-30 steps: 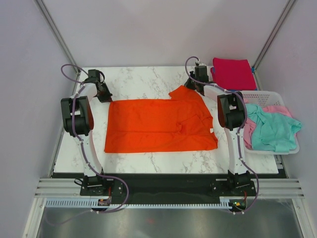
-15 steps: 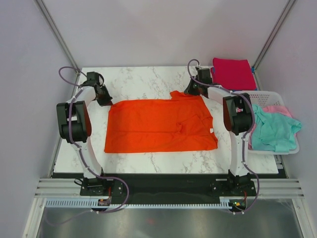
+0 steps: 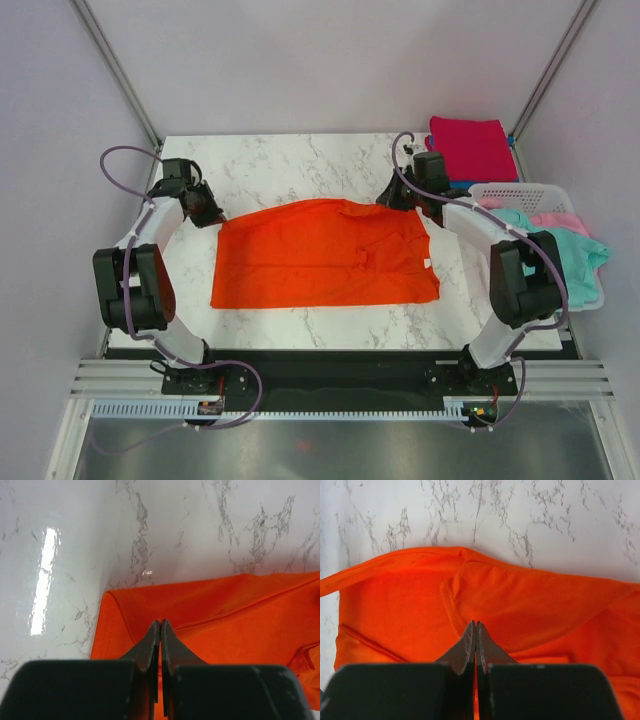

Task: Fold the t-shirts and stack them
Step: Fold the tshirt

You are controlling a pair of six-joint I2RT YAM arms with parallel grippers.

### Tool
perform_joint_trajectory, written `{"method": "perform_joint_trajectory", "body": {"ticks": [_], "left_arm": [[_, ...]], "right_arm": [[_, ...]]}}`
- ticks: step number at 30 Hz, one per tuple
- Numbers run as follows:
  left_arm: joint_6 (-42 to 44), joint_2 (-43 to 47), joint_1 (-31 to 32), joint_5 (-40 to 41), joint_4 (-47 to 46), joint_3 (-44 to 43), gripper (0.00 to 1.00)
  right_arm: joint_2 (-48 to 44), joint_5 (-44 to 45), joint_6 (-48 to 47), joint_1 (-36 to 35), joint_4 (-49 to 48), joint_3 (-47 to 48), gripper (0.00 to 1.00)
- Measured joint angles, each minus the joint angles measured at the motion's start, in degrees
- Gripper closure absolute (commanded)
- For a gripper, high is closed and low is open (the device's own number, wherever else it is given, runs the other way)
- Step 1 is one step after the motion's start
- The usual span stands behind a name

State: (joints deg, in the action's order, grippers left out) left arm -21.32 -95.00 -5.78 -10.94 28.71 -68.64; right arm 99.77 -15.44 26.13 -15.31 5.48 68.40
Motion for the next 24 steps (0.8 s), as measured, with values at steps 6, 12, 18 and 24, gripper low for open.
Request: {"method": "perform_joint_trajectory", "body": {"ticks": [6,12,18,24], "left_arm": [[0.04,3.45,-0.85,-0.15,-0.04,5.11,0.98],[0.26,6.38,-2.16,0.28,-0.15,6.69,0.98],[0.46,7.19,-2.8,0.37,-1.16,8.39,0.98],[0.46,7.19,-2.78,0.61,-1.29,9.77,0.98]], "right_arm": [[-11.87,0.81,0.02,-0.17,1.79,-9.22,1.0],[-23.21,1.7,0.13,-0.17,3.74,-16.04,1.0],[-31.08,2.6,0.2,-0.17,6.27,-21.49,1.0],[-35.12,3.28,1.25,-0.17,6.71,-27.69,1.0]]}}
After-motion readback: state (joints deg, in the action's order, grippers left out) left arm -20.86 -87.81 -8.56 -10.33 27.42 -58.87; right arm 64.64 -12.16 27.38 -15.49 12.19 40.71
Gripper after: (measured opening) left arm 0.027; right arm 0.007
